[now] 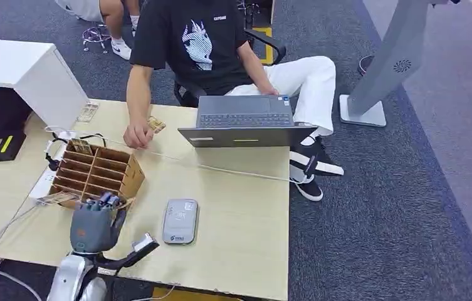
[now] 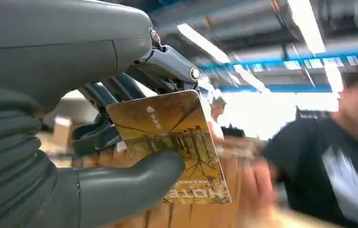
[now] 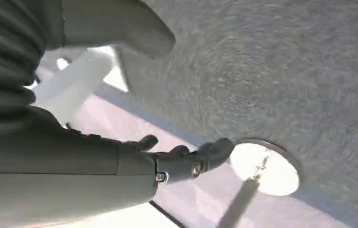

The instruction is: Pass the card to the sensor for recognition and then transmit it.

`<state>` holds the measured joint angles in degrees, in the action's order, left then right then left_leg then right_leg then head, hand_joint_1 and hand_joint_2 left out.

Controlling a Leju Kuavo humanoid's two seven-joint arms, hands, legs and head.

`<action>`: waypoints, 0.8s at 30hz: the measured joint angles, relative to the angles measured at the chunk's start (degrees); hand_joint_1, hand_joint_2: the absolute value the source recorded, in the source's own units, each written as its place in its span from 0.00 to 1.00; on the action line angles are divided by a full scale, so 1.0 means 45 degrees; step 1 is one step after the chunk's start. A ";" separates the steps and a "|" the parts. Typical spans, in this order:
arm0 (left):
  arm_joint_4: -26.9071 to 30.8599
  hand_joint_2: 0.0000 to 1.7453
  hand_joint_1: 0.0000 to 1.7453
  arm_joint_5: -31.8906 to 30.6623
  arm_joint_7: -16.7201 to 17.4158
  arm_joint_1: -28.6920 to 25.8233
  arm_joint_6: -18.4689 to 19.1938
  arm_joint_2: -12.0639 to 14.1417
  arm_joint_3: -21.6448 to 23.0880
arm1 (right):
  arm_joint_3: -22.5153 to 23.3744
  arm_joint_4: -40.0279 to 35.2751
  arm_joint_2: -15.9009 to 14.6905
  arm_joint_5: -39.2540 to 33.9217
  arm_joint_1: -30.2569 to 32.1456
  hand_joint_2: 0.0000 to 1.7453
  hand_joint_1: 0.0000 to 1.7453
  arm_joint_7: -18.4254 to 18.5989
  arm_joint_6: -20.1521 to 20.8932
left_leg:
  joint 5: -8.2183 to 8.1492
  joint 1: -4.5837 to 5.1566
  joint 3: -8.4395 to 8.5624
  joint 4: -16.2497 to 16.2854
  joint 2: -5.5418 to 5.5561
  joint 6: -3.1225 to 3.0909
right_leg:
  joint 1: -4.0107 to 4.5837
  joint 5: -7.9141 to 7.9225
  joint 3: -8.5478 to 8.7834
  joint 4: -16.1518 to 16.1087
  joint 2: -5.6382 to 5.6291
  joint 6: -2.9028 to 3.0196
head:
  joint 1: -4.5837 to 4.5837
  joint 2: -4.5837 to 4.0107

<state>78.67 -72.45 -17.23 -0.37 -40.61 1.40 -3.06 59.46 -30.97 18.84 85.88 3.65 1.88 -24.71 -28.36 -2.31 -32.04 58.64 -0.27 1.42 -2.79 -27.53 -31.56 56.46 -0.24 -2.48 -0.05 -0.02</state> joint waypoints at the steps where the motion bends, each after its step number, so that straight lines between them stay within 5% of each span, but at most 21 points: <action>1: 0.0418 1.00 1.00 -0.0029 0.0270 -0.0026 0.0000 0.0005 0.0000 | -0.0157 0.0644 -0.0054 -0.0025 -0.0199 1.00 0.00 0.0034 -0.0334 | 0.0001 0.0000 0.0004 -0.0001 0.0010 0.0001 | 0.0000 -0.0005 0.0005 0.0003 0.0013 0.0004 | 0.0005 0.0000; 6: 0.1875 1.00 1.00 -0.0073 0.0234 -0.0164 0.0010 0.0121 -0.0024 | -0.0366 0.2808 -0.0249 -0.0195 -0.0804 1.00 0.00 0.0010 -0.0692 | 0.0009 -0.0007 -0.0006 -0.0001 0.0024 0.0012 | 0.0007 -0.0004 0.0000 0.0011 0.0019 0.0006 | 0.0000 0.0000; 10: 0.3979 1.00 1.00 0.1036 -0.3094 0.0057 0.0005 -0.0491 -0.1099 | -0.0429 0.3497 -0.0312 -0.0190 -0.1029 1.00 0.00 0.0097 -0.0658 | 0.0009 -0.0001 -0.0016 -0.0001 0.0023 0.0011 | -0.0001 -0.0003 -0.0005 0.0008 0.0017 0.0005 | -0.0005 0.0000; 12: 0.5120 1.00 1.00 0.1598 -0.3602 0.0348 0.0014 -0.0748 -0.1631 | -0.0448 0.3672 -0.0312 -0.0239 -0.1094 1.00 0.00 0.0121 -0.0644 | 0.0008 0.0002 -0.0014 0.0000 0.0022 0.0010 | -0.0003 -0.0003 -0.0004 0.0004 0.0014 0.0004 | -0.0009 0.0000; 17: 0.6168 1.00 1.00 0.1063 -0.2012 0.0955 0.0049 -0.0368 -0.1909 | -0.0477 0.3891 -0.0316 -0.0248 -0.1185 1.00 0.00 0.0112 -0.0513 | 0.0009 0.0001 -0.0003 -0.0001 0.0023 0.0012 | -0.0001 -0.0003 -0.0007 0.0007 0.0016 0.0006 | -0.0005 0.0000; 21: 0.5393 1.00 1.00 0.0791 -0.0287 0.1864 0.0112 0.0496 -0.1880 | -0.0477 0.4046 -0.0355 -0.0506 -0.1385 1.00 0.00 0.0068 -0.0231 | 0.0034 -0.0005 -0.0002 -0.0001 0.0026 0.0035 | 0.0005 0.0002 -0.0015 0.0019 0.0017 0.0013 | -0.0009 0.0000; 24: 0.4512 1.00 1.00 0.0700 -0.0283 0.2466 0.0116 0.0782 -0.1889 | -0.0482 0.4114 -0.0375 -0.0661 -0.1552 1.00 0.00 0.0092 -0.0212 | 0.0040 -0.0005 -0.0003 -0.0001 0.0018 0.0030 | 0.0004 0.0012 -0.0011 0.0021 0.0008 0.0025 | -0.0010 0.0000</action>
<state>98.97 -69.31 -18.51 10.73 -40.09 4.92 -11.56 57.29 -12.46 17.16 82.90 -3.33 2.30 -25.66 -28.18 -2.33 -32.05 58.64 -0.19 1.56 -2.77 -27.47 -31.61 56.56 -0.21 -2.37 -0.09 -0.02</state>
